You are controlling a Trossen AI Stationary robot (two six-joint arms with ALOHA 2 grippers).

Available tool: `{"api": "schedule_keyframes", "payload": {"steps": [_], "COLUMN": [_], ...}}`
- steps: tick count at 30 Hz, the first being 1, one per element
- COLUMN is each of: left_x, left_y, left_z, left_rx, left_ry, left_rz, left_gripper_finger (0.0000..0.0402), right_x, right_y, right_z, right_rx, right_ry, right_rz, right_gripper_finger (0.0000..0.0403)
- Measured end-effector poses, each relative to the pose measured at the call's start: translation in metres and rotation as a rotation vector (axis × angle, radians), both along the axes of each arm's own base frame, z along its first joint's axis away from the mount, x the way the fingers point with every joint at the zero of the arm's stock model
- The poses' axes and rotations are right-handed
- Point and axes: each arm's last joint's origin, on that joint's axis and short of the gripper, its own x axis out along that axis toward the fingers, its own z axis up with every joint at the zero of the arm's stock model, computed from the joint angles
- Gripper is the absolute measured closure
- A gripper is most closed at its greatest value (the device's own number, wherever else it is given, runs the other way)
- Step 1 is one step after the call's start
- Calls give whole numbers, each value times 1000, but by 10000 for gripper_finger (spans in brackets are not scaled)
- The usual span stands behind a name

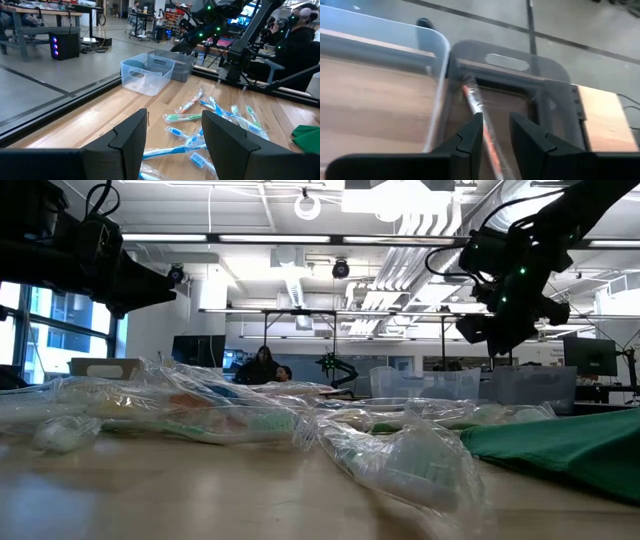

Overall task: Pick & Place Toothbrushes
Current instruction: Put the blue toothbrush into the transparent bin

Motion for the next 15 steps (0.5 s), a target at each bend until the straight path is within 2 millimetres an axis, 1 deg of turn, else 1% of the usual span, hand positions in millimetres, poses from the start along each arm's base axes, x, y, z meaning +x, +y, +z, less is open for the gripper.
{"api": "schedule_keyframes", "payload": {"steps": [5,15], "left_x": [0,0], "left_y": [0,0], "left_z": [0,0], "left_rx": [0,0], "left_ry": [0,0], "left_rz": [0,0], "left_gripper_finger": [215,215], "right_x": [3,9], "right_y": [10,43], "right_z": [15,59], "right_rx": [-57,-239], "right_ry": [-28,-263], "right_rz": [92,313], "right_gripper_finger": [334,351]}}
